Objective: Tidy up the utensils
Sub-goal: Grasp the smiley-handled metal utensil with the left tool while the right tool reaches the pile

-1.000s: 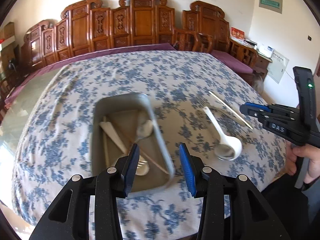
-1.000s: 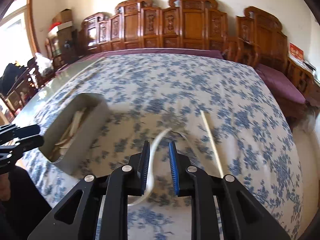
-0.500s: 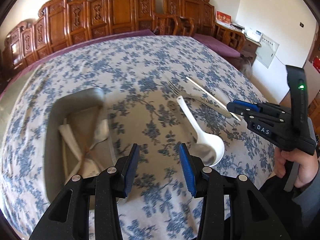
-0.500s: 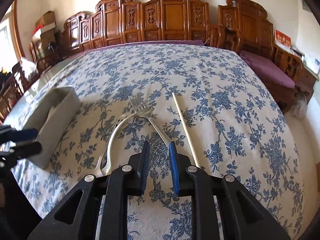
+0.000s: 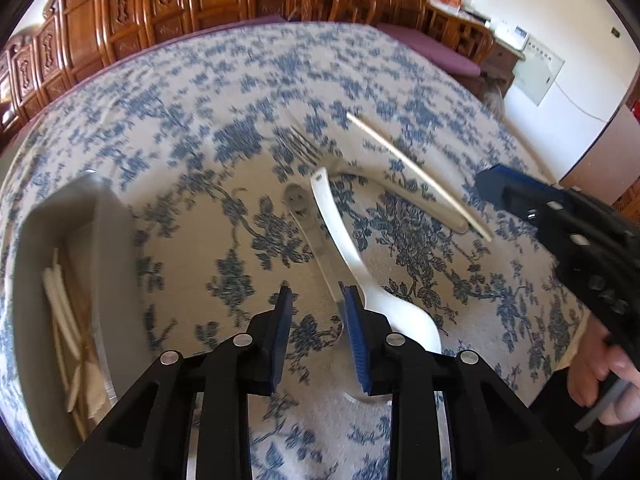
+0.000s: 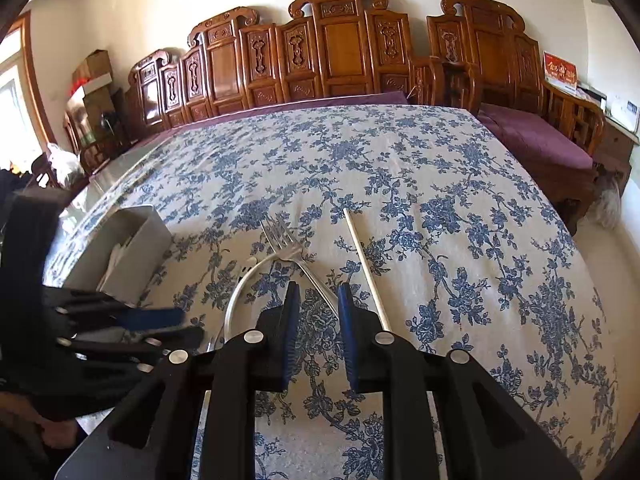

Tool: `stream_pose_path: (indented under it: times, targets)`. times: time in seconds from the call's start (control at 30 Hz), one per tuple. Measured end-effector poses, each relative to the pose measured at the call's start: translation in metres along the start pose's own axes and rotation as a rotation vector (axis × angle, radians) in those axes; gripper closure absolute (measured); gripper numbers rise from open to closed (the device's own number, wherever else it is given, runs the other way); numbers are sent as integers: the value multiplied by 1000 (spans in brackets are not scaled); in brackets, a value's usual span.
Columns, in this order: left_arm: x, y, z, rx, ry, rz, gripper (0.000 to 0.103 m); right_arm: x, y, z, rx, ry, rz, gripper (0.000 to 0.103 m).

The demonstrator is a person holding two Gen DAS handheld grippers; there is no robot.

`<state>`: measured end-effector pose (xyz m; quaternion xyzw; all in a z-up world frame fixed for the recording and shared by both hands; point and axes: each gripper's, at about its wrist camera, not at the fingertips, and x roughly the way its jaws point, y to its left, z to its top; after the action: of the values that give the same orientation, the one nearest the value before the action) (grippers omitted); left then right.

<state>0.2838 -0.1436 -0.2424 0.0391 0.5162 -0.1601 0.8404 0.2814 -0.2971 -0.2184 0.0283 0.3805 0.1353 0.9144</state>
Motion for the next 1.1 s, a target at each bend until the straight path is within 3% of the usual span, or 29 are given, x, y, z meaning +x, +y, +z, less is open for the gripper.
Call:
stream_pose_path:
  times: [0.17,0.37,0.4,0.47,0.6,1.1]
  targets:
    - [16,-6,6,-14,53,-19,80,0,2,1,5,-2,17,81]
    - [23,-9,11,-6,81,11,80,0,3,1,6,-4,23,81]
    - [23,-9,12,-6,81,14,82,-1,3,1,7,-5,24,81]
    - [24,-10,12,-1,80,32,94,0,4,1,9,-4,27,81]
    - [22,-7,10,-7,78,16,98,2,5,1,11,3,33,81]
    - [-30,16,-12,-16,-62,39,98,29,17,-7,-24,93,59,81]
